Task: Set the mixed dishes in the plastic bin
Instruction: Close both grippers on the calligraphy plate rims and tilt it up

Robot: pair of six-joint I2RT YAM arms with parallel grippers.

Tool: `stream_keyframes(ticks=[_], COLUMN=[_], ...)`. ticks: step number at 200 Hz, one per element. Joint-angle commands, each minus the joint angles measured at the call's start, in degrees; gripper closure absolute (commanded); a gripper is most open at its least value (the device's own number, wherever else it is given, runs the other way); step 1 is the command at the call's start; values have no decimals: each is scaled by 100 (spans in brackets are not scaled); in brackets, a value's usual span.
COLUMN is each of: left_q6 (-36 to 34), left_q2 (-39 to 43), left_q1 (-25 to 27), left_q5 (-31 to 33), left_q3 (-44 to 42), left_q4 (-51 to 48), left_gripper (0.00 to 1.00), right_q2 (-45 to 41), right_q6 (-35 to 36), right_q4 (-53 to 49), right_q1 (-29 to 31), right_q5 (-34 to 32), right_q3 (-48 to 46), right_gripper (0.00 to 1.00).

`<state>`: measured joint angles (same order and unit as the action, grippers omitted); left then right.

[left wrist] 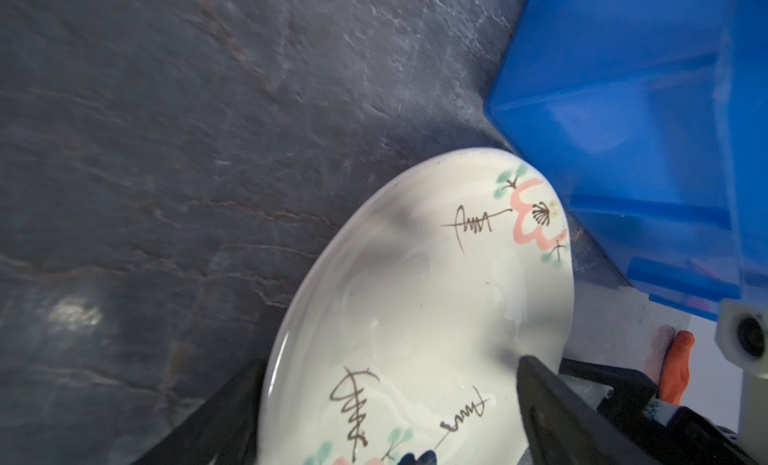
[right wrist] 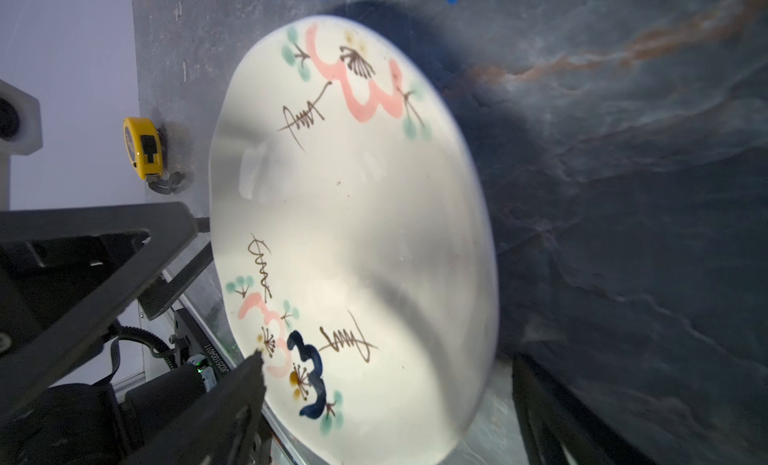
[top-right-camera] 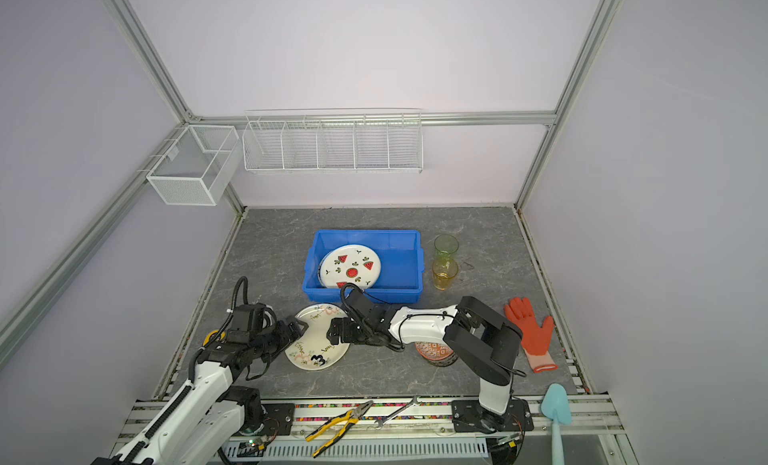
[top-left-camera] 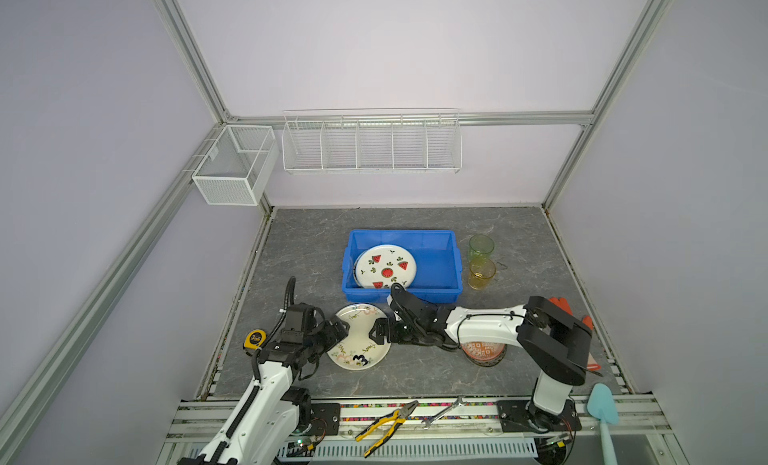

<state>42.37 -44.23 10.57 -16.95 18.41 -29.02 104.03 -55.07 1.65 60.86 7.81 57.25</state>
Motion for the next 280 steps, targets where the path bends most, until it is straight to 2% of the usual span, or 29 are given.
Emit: stream_keyframes(ticks=[1, 59, 156, 240, 280], left_q6=[23, 140, 317, 308, 373], left_q2=[72, 414, 791, 998, 1072], left_q1=[33, 33, 33, 28, 33], left_q5=[-149, -302, -537, -607, -710], left_q3=[-40, -40, -116, -415, -479], left_q4=[130, 159, 131, 54, 170], left_gripper=[10, 16, 26, 26, 28], right_q2=[194, 354, 425, 285, 354], right_q6=[30, 56, 0, -91, -92], right_q4=[133, 226, 435, 564, 573], right_q1=[36, 48, 63, 64, 58], right_q5=[158, 297, 432, 387, 473], right_q3=[143, 264, 238, 146, 210], right_gripper=[3, 0, 5, 15, 15])
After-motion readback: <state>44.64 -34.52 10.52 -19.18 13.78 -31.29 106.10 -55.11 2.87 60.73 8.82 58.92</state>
